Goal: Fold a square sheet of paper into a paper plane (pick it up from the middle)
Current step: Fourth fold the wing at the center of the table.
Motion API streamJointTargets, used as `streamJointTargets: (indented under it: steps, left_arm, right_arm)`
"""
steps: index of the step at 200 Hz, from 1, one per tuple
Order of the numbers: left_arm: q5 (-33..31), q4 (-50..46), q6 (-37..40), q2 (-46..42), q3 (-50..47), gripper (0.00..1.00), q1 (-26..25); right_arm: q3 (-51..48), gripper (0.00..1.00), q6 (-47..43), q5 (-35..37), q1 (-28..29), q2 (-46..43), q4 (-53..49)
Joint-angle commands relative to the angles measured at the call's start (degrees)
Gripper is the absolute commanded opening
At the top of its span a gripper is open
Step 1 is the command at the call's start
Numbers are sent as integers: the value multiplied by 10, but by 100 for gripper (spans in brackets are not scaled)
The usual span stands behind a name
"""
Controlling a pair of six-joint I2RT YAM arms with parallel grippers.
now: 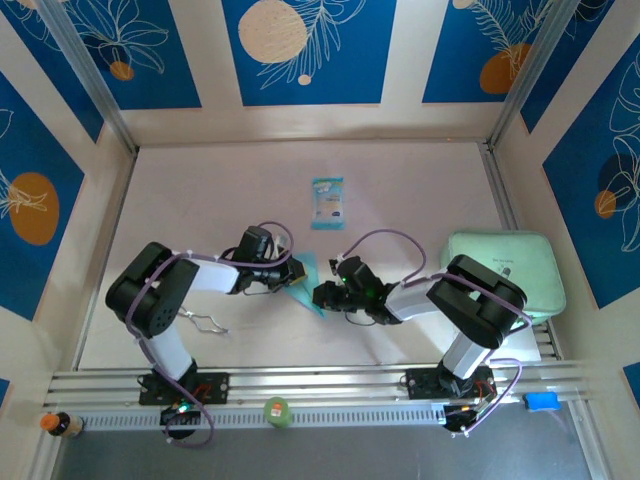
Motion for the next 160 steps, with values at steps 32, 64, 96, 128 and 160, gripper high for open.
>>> streamJointTargets:
  steps: [32,64,96,128,160]
  left_arm:
    - [9,-5,17,13,17,5,-4]
    - [10,-15,25,18,22,5,-4]
    - [6,-20,28,19,21,5,-4]
    - [7,-22,30,26,24,5,-4]
    - [8,-33,36,31,26,5,-4]
  right_arm:
    - [8,9,2,-8,-1,20,-57]
    - [13,9,0,-10,-1,19,-73]
    - [15,7,1,-14,-4,22,-80]
    - [18,6,3,-16,-5,24,-83]
    - [20,6,4,-17,-7,26,-89]
